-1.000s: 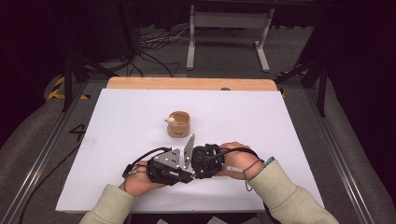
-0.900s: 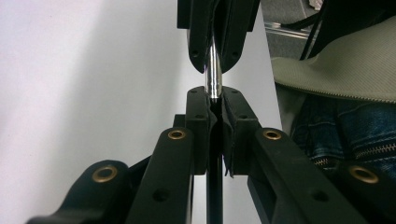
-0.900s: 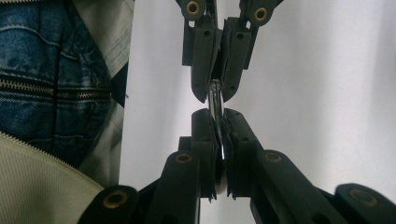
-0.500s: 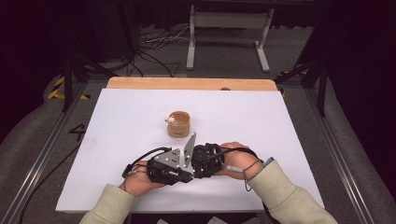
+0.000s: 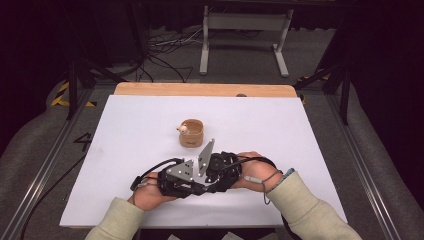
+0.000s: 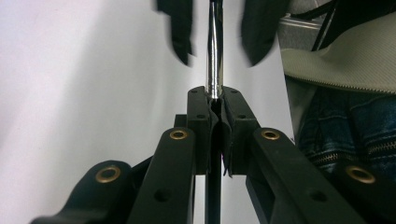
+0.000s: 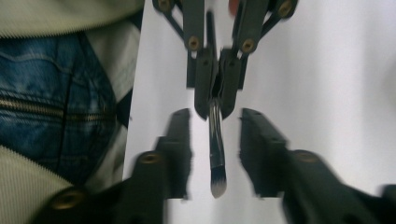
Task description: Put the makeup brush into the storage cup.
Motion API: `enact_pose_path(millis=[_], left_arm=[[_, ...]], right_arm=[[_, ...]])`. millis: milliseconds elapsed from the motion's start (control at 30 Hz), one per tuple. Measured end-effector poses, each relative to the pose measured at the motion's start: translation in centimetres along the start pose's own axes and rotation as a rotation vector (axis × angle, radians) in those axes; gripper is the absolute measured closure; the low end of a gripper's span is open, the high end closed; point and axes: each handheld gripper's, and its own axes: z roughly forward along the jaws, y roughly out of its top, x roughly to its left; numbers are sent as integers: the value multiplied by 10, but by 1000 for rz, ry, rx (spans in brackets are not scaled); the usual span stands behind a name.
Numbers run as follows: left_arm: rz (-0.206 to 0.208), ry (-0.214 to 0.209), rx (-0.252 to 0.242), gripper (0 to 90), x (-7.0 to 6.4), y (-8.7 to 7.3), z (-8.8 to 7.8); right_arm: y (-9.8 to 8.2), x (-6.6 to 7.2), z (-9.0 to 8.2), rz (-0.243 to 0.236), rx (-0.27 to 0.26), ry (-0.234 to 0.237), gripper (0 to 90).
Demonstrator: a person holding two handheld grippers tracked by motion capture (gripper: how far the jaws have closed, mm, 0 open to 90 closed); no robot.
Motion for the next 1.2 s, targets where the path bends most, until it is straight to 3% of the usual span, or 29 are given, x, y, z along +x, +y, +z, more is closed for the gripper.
enact_pose_path(millis=[133,267,467,500,600,700,767,867,1067,1200], left_arm=[[-9,14,-39,838,1,-3,-5],[-31,40,-69,837,2,-5,-12],[-45,76,-134,837,4,-3,-24],[-49,86,-150,837,4,-3,-26],[-58,139,-201,836,7,-2,-35],[-72,169,-258,836,10,0,-42],[-78,187,-280,835,12,2,-45],[-97,210,-290,836,16,10,-50],[-112,231,-317,836,21,21,-56],[-122,263,-356,836,28,26,-62]], right_arm=[[-8,2,-15,13,-143,-45,446],[-22,2,-27,53,-244,-111,381],[-56,3,-45,160,-416,-207,305],[-56,3,-45,160,-416,-207,305],[-73,4,-47,213,-488,-243,229],[-94,6,-46,283,-592,-291,149],[-98,7,-46,295,-610,-298,142],[-119,8,-40,359,-697,-327,117],[-136,14,-37,406,-761,-355,114],[-144,19,-34,425,-770,-387,90]])
